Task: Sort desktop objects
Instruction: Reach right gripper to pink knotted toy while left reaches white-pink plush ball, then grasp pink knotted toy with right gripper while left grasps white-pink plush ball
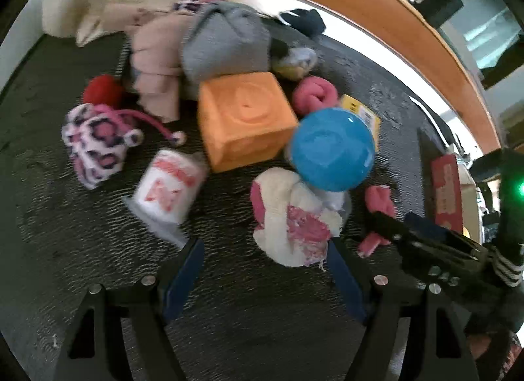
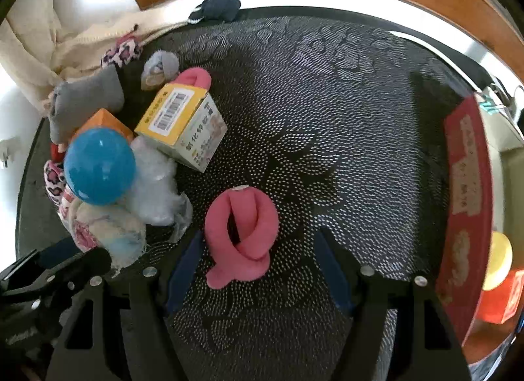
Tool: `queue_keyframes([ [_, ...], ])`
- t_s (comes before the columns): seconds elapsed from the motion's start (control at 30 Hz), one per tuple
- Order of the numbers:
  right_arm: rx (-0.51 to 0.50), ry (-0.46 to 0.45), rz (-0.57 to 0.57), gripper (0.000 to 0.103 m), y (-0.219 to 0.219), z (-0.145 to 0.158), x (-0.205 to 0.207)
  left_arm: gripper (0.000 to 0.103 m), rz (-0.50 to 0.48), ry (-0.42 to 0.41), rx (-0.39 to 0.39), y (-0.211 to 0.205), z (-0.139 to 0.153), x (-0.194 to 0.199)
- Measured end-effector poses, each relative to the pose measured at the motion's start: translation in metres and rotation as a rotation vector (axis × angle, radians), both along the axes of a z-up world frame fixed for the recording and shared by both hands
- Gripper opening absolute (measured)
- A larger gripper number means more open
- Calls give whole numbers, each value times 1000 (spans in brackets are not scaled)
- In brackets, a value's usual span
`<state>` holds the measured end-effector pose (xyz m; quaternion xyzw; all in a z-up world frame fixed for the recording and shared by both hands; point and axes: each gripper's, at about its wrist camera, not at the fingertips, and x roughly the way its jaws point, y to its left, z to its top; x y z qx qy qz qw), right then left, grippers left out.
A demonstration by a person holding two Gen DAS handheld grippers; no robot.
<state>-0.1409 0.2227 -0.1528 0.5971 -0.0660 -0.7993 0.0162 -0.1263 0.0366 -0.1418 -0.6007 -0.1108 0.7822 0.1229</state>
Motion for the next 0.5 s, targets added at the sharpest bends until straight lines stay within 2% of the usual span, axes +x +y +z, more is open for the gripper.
queue_keyframes([
  [0.07,3,-1,11,69,0,-2,-1,78,-15,2,5,4,-1,-3],
  [0.1,4,-2,17,57,0,-3,-2,78,-21,3,6,6,-2,-4],
  [0.17,7,-4,29,50,-1,-5,-3,78,-27,0,11,10,-2,-7],
  [0.37,-4,2,0,49,13,-2,4,78,-39,-7,15,16,-7,-22],
  [0.5,12,53,-47,49,32,19,18,78,-39,-15,4,18,-10,-32],
])
